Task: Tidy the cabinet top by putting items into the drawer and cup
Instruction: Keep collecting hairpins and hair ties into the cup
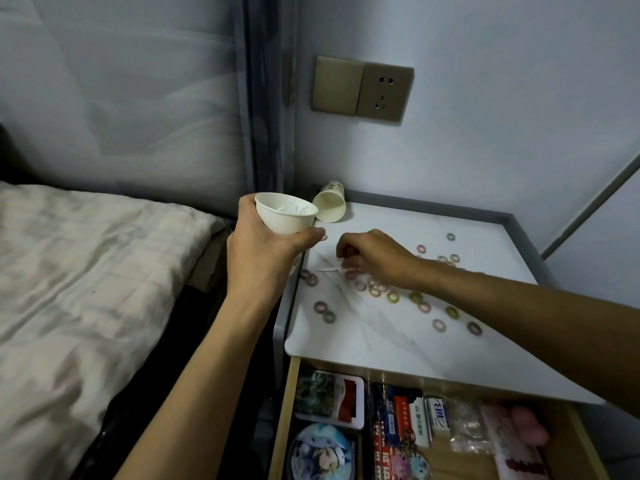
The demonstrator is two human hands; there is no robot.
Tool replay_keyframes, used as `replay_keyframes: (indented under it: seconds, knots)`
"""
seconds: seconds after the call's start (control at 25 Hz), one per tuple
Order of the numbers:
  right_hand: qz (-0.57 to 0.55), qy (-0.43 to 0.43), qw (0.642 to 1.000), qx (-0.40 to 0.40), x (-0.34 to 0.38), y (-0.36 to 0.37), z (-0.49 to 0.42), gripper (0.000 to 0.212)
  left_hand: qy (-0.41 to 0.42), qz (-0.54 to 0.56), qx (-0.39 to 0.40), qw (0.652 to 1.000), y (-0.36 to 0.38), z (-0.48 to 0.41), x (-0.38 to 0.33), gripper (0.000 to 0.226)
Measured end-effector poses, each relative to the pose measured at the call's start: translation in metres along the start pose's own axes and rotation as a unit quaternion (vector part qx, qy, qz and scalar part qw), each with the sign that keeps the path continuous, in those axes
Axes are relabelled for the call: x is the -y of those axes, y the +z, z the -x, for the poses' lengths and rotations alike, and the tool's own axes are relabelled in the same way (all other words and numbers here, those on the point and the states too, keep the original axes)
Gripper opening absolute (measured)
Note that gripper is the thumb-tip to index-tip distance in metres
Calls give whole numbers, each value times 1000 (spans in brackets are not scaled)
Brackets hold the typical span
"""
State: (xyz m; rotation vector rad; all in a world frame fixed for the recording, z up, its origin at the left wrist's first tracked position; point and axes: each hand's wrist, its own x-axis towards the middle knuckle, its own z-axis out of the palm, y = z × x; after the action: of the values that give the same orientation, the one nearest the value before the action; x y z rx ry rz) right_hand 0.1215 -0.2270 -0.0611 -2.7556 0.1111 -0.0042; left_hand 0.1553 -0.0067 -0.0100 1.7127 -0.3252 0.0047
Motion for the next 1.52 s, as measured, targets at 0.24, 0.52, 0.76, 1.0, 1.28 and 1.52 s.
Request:
replay_keyframes:
  seconds: [0.24, 0.52, 0.76, 1.0, 1.28, 1.52]
  knots:
    - [17, -40, 999, 3, 12, 12, -21, 8, -3, -1, 2, 1000, 0, -1, 1, 68]
    - [35, 44, 998, -25, 14, 27, -17, 20, -8, -13, 6, 1000, 0, -2, 3, 66]
    - [-116, 129, 977, -128, 11, 21, -19, 5, 1, -27, 20, 999, 1, -3, 6, 65]
    - [-314, 83, 916, -235, 46, -46, -17, 5, 0, -27, 60, 998, 13, 3, 6, 61]
    - [-107, -100, 989, 8, 81, -105, 23, 15, 17, -18, 133, 991, 35, 18, -4, 66]
    - [-185, -46, 980, -49, 60, -110, 73, 16, 38, 24, 197, 979, 58, 48, -14, 67]
